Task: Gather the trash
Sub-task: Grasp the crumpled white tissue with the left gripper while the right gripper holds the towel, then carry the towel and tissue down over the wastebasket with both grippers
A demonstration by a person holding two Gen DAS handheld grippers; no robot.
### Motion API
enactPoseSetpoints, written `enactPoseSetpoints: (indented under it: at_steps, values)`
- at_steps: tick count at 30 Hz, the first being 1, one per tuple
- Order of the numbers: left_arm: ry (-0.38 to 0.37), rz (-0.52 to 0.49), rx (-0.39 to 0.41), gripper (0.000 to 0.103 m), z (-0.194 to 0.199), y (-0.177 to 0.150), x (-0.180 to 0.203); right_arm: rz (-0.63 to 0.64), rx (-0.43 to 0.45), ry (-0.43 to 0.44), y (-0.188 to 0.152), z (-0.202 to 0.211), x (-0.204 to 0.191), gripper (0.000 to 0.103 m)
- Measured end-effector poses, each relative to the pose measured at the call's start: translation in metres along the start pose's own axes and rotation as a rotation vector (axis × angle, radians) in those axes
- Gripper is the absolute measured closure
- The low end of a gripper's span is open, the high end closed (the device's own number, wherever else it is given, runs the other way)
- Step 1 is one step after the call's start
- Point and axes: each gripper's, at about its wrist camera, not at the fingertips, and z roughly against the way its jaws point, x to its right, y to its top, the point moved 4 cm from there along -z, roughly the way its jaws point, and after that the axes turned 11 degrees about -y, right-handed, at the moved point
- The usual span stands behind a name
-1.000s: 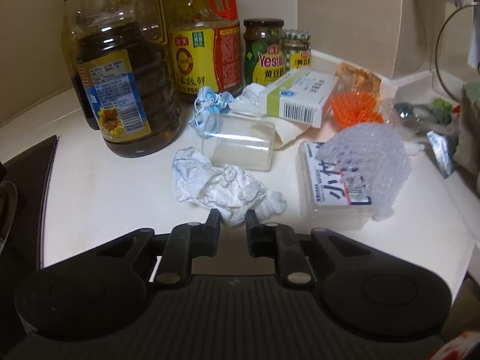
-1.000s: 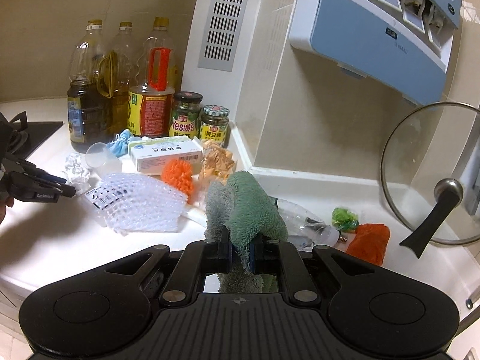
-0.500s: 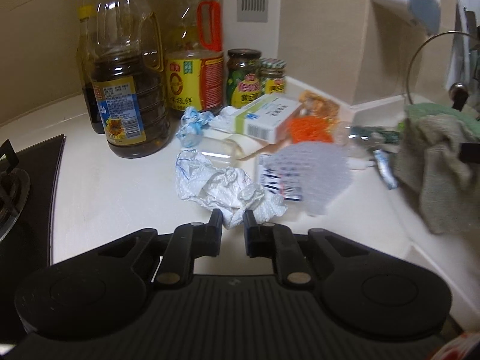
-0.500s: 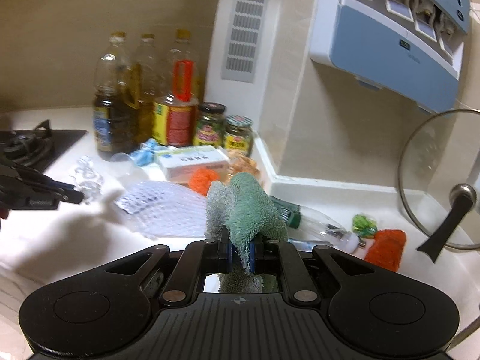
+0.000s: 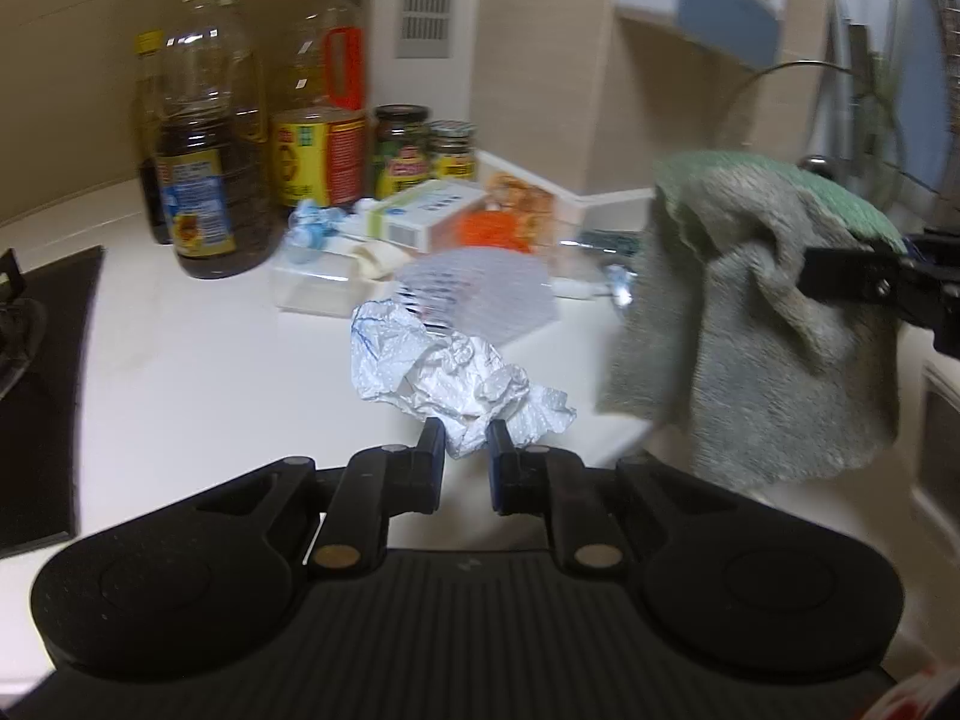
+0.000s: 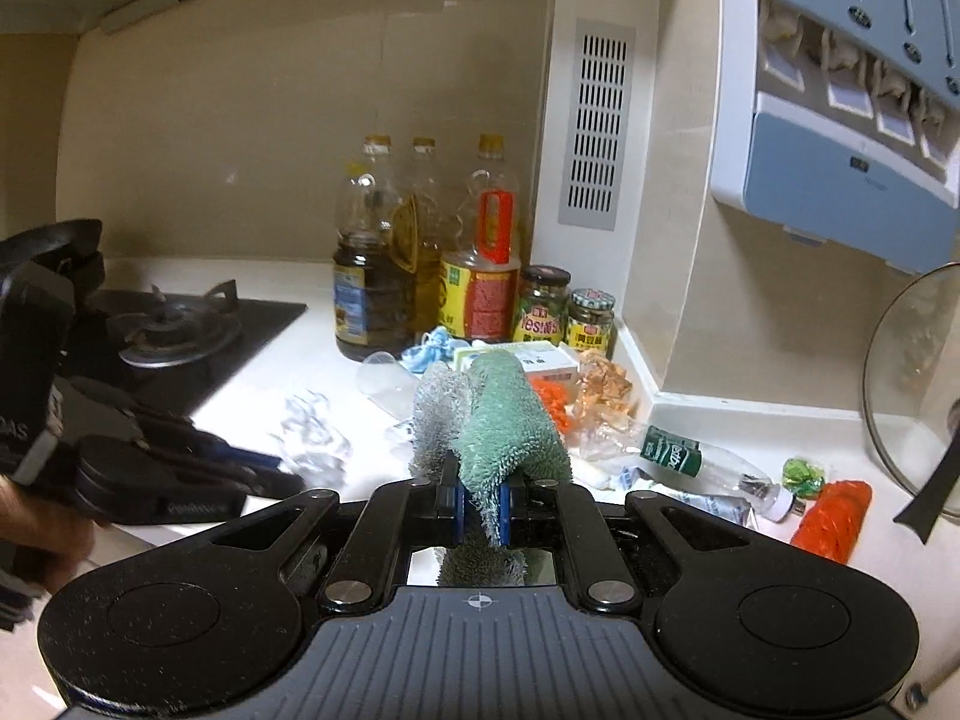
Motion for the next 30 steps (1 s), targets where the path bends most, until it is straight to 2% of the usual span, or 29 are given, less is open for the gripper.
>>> enactPoseSetpoints:
  at_steps: [9, 16, 23, 30]
  values:
    - [-0.133, -0.080, -0.044, 0.090, 0.034, -0.041, 0.016, -0.105, -0.016, -0.098, -0.012, 0.054, -0.028, 0.093]
    - [-0.178, -0.082, -0.127, 0.090, 0.038, -0.088, 0.020, -0.149, -0.109, -0.112, -0.047, 0.070, -0.053, 0.093]
    - [-0.171, -0.040, -0.249, 0.090, 0.001, -0.141, 0.016, -0.135, -0.240, -0.068, -0.108, 0.040, -0.069, 0.093]
    - [-0.161, -0.005, -0.364, 0.090, -0.053, -0.178, 0.009, -0.115, -0.323, -0.050, -0.167, -0.006, -0.071, 0.093]
